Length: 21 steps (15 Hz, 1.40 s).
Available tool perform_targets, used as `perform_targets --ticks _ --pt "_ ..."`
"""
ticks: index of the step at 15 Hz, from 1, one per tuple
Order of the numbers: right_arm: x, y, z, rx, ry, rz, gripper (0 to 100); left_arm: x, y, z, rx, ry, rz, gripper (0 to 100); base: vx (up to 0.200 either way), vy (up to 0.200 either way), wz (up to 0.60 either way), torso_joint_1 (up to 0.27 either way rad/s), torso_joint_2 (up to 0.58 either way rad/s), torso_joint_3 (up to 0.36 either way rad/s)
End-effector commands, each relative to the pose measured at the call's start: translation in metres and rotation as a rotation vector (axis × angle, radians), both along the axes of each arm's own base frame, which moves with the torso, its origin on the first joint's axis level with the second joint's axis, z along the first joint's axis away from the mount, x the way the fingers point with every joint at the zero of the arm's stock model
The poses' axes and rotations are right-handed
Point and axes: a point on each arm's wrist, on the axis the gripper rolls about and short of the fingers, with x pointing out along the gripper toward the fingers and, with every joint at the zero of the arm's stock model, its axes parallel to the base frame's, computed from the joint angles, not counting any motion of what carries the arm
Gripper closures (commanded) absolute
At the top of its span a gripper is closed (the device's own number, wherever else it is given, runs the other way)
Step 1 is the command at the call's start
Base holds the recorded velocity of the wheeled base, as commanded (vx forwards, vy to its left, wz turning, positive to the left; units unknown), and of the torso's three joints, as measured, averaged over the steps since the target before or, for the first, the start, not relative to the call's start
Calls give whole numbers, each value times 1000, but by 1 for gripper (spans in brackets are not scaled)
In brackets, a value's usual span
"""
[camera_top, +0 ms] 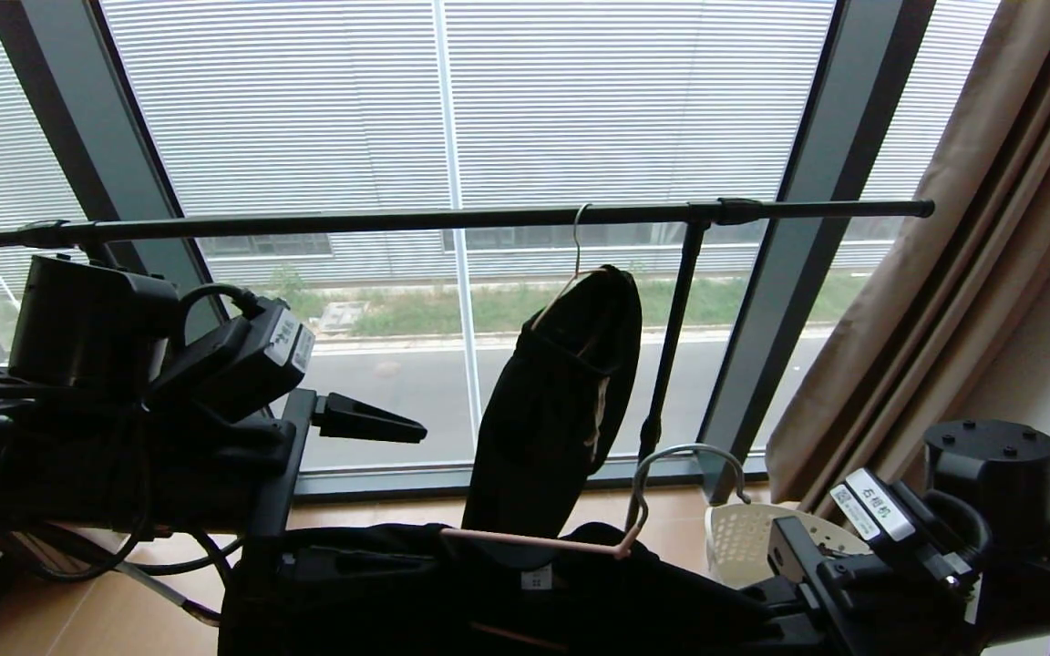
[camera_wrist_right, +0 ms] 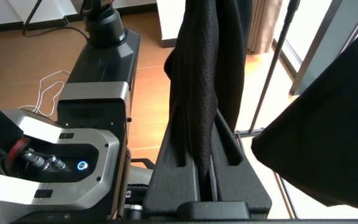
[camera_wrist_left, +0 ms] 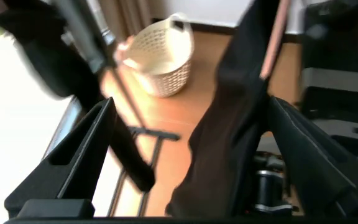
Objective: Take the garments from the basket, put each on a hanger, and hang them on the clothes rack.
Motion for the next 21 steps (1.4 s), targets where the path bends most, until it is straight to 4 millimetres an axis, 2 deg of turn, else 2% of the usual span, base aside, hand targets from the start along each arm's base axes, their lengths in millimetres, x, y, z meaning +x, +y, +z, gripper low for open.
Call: perform_targets --ticks 1,10,11,17,21 --pt "0 0 1 3 -5 3 100 2 -2 -4 3 15 -6 0 0 0 0 0 0 0" --pt "-1 1 4 10 -22 8 100 -2 -11 -9 -3 35 -69 0 0 0 0 0 0 0" --pt "-1 1 5 11 -25 7 100 -2 -12 -9 -4 38 -71 100 0 0 0 0 0 0" --pt "5 3 5 13 -26 1 100 -6 -9 -18 -21 2 -72 100 0 0 0 0 0 0" --pt "11 4 10 -3 -19 -84 100 -13 -5 -18 -25 -7 -66 100 0 0 0 0 0 0"
